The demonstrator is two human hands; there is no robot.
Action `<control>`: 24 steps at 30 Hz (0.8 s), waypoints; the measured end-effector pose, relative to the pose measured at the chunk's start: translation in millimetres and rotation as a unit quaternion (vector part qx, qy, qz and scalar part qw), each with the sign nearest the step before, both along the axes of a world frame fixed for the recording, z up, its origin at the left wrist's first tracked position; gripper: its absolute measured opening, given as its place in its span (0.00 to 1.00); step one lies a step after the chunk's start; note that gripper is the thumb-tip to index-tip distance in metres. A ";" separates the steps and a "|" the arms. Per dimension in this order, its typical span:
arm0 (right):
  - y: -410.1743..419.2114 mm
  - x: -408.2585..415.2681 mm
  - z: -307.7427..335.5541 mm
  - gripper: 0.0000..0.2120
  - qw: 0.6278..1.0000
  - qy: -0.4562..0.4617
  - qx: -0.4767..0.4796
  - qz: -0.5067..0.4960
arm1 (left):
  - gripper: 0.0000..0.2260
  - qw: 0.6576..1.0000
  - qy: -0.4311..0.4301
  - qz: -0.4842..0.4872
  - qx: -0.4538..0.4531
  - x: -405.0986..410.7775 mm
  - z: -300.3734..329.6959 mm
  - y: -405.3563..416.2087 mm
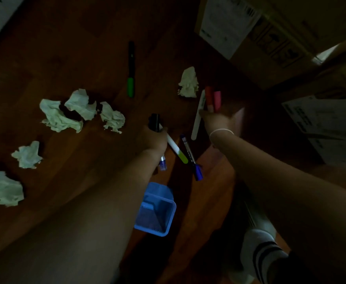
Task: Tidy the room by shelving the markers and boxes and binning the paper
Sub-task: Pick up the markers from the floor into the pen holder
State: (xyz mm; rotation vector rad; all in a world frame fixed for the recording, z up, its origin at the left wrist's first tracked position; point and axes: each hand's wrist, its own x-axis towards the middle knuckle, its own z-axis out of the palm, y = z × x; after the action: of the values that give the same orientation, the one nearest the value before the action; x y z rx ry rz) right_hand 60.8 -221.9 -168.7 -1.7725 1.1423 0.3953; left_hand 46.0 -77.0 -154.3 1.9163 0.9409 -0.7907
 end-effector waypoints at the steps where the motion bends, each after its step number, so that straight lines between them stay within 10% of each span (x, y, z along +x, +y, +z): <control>1: 4.7 0.6 -3.9 0.17 1.000 0.015 0.007 0.010 | 0.25 1.000 0.002 -0.005 0.003 -0.9 0.4 -2.4; 10: -1.6 -15.6 7.9 0.24 0.970 0.096 -0.124 0.185 | 0.17 0.997 0.031 -0.066 0.024 -2.8 -3.5 1.6; 24: 33.4 -91.5 16.2 0.17 0.948 0.070 -0.073 0.301 | 0.20 0.962 -0.213 -0.137 0.101 99.6 12.2 38.8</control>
State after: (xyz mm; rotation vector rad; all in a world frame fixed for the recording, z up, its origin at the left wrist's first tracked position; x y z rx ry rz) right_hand -30.7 -188.6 -152.5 -2.2419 0.7101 0.8250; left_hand 145.6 -38.2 -142.1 2.3066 0.5115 -0.4118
